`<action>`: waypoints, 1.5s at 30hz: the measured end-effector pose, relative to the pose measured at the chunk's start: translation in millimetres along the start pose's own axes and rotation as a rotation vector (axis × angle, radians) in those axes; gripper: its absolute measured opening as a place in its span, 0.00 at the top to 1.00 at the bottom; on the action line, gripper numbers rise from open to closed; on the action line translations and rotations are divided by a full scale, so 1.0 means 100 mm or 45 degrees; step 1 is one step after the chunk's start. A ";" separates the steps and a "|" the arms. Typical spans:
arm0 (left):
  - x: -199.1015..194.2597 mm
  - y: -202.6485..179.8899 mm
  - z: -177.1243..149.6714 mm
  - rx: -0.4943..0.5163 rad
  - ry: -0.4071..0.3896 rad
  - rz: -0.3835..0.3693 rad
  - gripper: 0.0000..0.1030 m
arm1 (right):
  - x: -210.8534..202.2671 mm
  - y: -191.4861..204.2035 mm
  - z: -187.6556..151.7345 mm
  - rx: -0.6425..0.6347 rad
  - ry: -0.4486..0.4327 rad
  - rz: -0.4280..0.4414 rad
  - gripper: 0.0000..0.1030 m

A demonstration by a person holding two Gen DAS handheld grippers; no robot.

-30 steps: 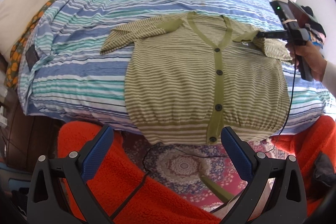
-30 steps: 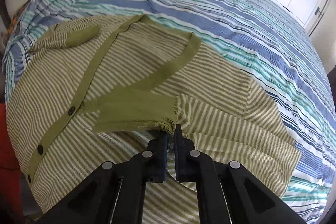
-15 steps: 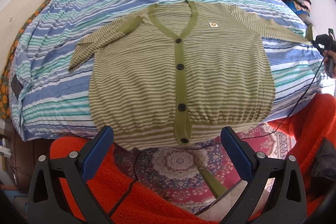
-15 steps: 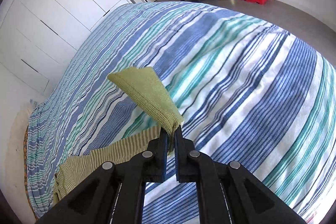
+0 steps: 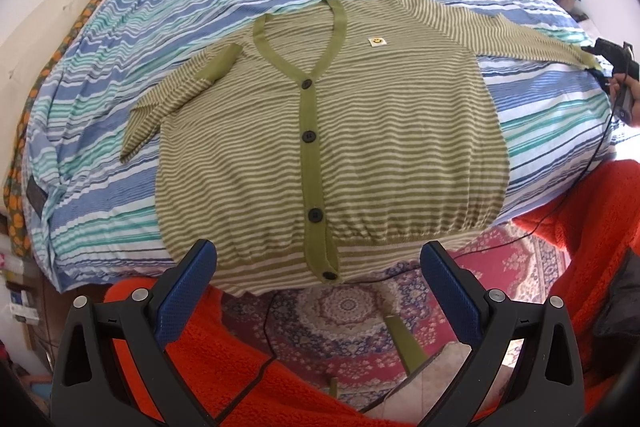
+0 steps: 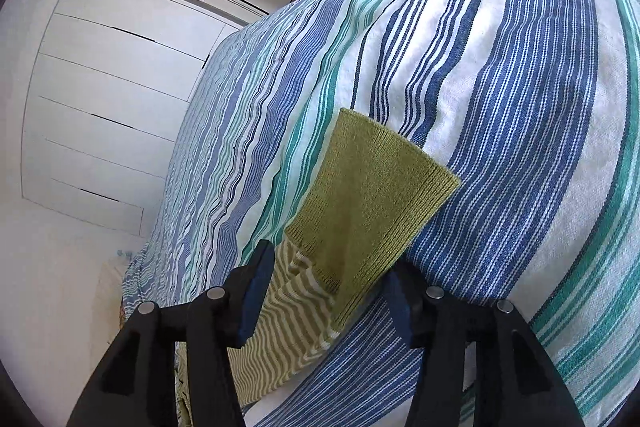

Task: Fold small clothes
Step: 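Carry the held sleeve across the cardigan body and open the right gripper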

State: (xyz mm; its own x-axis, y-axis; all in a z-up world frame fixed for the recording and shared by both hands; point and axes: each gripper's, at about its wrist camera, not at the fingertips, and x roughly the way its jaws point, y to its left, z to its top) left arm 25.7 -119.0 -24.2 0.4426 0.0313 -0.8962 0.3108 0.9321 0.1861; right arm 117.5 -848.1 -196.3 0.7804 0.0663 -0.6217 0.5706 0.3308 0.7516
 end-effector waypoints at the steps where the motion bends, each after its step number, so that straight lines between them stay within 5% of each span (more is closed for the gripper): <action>1: 0.00 0.00 0.00 -0.002 0.000 0.004 0.01 | 0.00 -0.04 0.03 0.021 -0.008 -0.021 0.85; 2: 0.00 0.01 0.00 -0.005 0.000 0.008 0.01 | -0.05 -0.05 0.04 0.030 -0.035 -0.077 0.95; 5: 0.00 0.06 -0.01 -0.025 0.003 0.015 0.01 | -0.29 -0.01 0.13 -0.058 -0.154 -0.124 0.96; 7: 0.05 0.08 -0.01 -0.038 0.021 0.001 0.01 | -0.22 -0.09 0.15 -0.107 -0.079 -0.241 0.96; 10: 0.09 0.09 -0.01 -0.049 0.036 -0.007 0.01 | -0.19 -0.15 0.17 -0.105 -0.045 -0.230 0.96; 15: 0.08 0.20 -0.03 -0.090 0.020 -0.002 0.01 | -0.29 0.07 0.12 -0.271 -0.029 -0.364 0.76; 18: 0.10 0.37 -0.05 -0.147 0.015 0.009 0.01 | -0.51 0.07 0.14 -0.359 -0.102 -0.537 0.40; 21: 0.14 0.66 -0.08 -0.219 -0.002 0.045 0.01 | -0.79 0.07 0.12 -0.432 -0.177 -0.743 0.36; 25: 0.28 1.10 -0.15 -0.346 0.015 0.042 0.01 | -1.16 0.35 -0.20 -0.568 -0.167 -0.646 0.36; 28: 0.39 1.30 -0.22 -0.418 0.037 0.020 0.01 | -1.13 0.81 -0.73 -0.720 0.023 -0.385 0.36; 31: 0.41 1.34 -0.29 -0.443 0.031 0.008 0.01 | -0.80 1.18 -1.64 -0.793 0.445 -0.010 0.36; 33: 0.41 1.31 -0.34 -0.445 0.030 -0.013 0.01 | -0.54 1.31 -2.36 -0.845 0.758 0.143 0.37; 36: 0.37 1.27 -0.41 -0.426 0.023 -0.028 0.01 | -0.19 1.35 -3.30 -1.014 1.049 0.169 0.42; 40: 0.34 1.29 -0.51 -0.437 0.014 -0.038 0.01 | 0.14 1.26 -3.81 -1.088 1.170 0.165 0.46; 41: 0.35 1.30 -0.53 -0.448 0.021 -0.040 0.01 | 0.19 1.24 -3.85 -1.068 1.199 0.205 0.51; 43: 0.38 1.34 -0.56 -0.469 0.037 -0.048 0.01 | 0.24 1.22 -3.94 -1.078 1.301 0.236 0.96; 45: 0.37 1.36 -0.58 -0.481 0.034 -0.050 0.01 | 0.19 1.24 -3.97 -1.184 1.314 0.137 0.96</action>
State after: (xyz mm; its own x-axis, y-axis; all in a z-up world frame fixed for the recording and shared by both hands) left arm 35.7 29.7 -55.5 0.4128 -0.0025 -0.9108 -0.0073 1.0000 -0.0060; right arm 102.2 -432.0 -202.5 0.0382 0.6528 -0.7566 -0.1740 0.7499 0.6382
